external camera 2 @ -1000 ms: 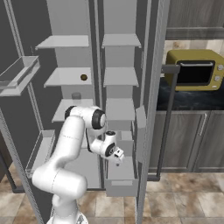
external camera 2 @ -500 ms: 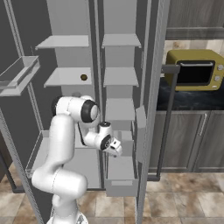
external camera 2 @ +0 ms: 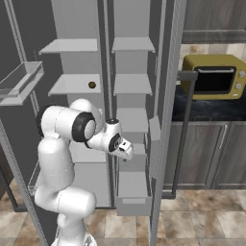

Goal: Take the kiwi and potato from the fridge shelf and place them in the freezer drawer to begin freezing them.

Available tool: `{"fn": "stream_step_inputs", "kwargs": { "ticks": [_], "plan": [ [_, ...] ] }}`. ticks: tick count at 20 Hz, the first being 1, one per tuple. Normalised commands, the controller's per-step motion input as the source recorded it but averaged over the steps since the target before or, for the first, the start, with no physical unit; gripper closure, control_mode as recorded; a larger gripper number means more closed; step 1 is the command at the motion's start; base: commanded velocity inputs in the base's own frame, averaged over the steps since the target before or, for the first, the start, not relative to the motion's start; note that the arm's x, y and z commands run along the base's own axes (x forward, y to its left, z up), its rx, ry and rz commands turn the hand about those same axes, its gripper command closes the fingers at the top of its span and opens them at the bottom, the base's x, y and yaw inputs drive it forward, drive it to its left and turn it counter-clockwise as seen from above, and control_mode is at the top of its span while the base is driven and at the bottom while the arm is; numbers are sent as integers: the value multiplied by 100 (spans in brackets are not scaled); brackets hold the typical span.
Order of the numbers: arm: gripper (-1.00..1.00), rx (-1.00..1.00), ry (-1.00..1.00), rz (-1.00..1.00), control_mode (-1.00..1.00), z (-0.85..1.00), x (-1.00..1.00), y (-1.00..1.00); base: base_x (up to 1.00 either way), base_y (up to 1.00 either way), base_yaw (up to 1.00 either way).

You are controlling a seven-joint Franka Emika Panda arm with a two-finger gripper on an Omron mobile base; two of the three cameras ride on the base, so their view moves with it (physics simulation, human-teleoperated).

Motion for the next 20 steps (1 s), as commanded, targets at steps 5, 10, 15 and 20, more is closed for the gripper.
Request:
{"fn": "stream_step_inputs", "kwargs": {
  "ticks": [5, 10, 15, 20],
  "plan": [
    [-100, 0, 0, 3, -100, 70, -79, 40, 0, 0, 0],
    [-100, 0, -3, 0, -100, 51, -100, 55, 0, 0, 0],
    [-100, 0, -8, 0, -100, 39, -100, 26, 0, 0, 0],
    [-100, 0, -12, 0, -100, 37, -100, 0, 0, 0, 0]
  ]
}}
